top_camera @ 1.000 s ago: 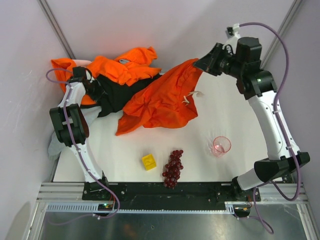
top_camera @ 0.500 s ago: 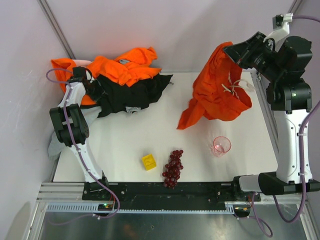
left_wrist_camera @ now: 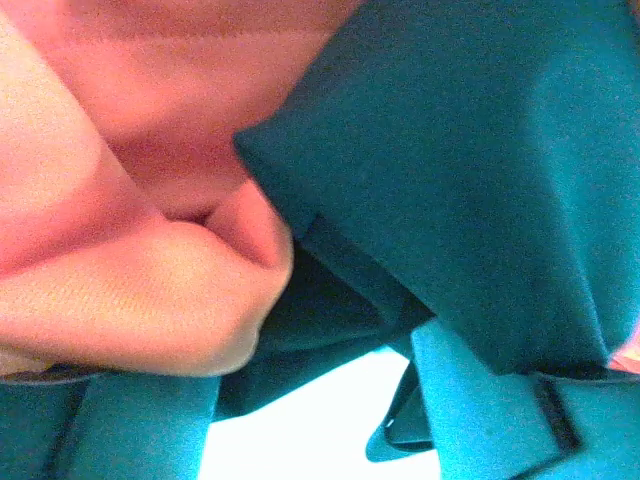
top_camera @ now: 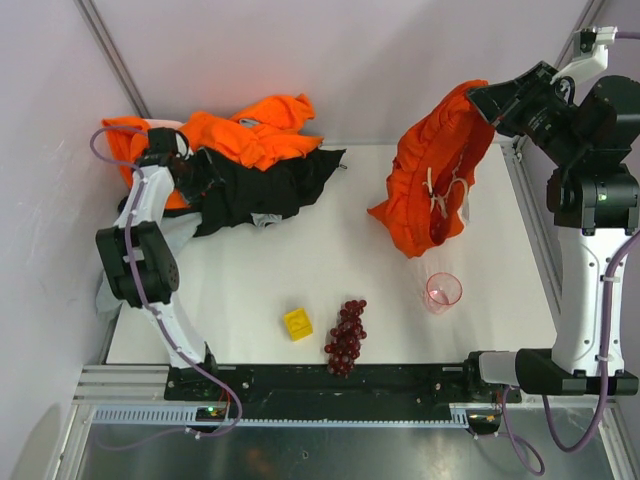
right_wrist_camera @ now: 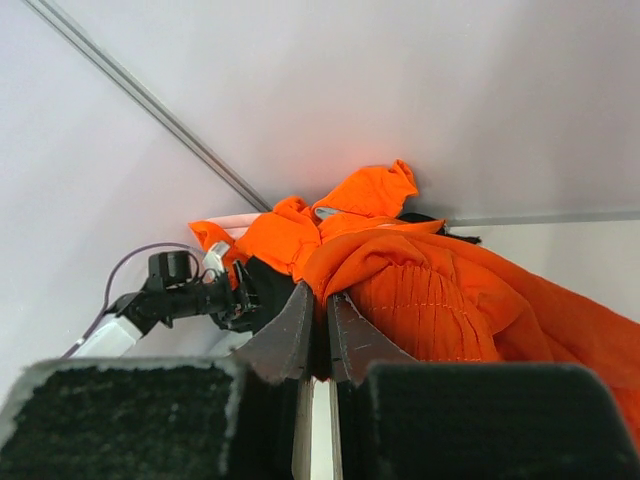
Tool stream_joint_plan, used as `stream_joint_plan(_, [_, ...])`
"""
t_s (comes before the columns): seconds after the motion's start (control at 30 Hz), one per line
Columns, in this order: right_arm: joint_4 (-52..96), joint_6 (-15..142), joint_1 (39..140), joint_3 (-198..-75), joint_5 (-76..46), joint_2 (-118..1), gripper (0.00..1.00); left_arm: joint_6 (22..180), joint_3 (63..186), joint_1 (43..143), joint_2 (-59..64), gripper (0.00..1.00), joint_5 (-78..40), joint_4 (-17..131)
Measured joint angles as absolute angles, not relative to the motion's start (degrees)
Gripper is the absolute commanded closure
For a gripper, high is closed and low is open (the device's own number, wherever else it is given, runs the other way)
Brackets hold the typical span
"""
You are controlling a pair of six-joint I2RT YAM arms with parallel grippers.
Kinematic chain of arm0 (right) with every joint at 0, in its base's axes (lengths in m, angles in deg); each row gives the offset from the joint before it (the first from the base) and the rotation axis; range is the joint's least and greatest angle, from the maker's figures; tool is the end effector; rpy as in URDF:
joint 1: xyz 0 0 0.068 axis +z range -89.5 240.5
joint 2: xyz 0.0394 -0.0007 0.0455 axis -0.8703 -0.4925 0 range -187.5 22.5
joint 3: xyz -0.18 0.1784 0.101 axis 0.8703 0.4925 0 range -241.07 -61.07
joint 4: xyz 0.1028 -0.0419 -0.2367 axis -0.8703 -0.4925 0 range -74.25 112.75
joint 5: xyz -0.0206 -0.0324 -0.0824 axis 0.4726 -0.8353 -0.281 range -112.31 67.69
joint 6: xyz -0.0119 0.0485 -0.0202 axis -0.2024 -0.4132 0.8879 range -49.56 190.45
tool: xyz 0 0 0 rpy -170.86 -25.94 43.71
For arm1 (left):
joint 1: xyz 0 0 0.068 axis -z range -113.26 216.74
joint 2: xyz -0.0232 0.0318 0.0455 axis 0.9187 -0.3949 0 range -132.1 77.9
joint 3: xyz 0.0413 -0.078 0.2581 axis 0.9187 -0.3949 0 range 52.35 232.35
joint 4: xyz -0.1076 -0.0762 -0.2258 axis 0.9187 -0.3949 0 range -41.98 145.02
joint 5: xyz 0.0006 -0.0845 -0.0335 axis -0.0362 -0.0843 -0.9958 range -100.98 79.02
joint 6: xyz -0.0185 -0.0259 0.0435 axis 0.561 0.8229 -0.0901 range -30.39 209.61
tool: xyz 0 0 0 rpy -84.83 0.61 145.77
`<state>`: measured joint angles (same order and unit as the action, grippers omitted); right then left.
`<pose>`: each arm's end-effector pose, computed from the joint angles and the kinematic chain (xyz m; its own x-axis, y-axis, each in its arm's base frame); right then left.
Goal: Pick out a specific cloth from the pile
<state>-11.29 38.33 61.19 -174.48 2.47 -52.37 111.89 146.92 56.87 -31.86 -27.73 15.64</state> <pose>0.2110 0.0176 0.5763 -0.1616 0.4807 -0.8618 -0.4049 0.7641 0.5021 0.4196 0.0625 0.2676 -0.7430 -0.4978 -0.4474 -0.3039 0.8465 -0.4371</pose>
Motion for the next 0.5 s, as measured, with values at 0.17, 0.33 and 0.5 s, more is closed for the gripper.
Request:
stream_joint_plan(0.17, [-11.2,38.2,59.3,-174.9,3.8,-52.7,1.00,111.5,142.6,57.7,-22.4,0.01,-27.8,16.2])
stream_joint_plan(0.33, [-11.2,38.1,58.4,-174.9,4.3,-52.7,1.00,111.6,138.5,57.7,-11.2,0.00,-29.3,17.1])
stream_joint_plan(0.5, [-11.2,38.1,57.3,-174.9,4.6,-52.7,1.00,111.6,132.4,57.7,-0.1,0.00,-32.4,17.7])
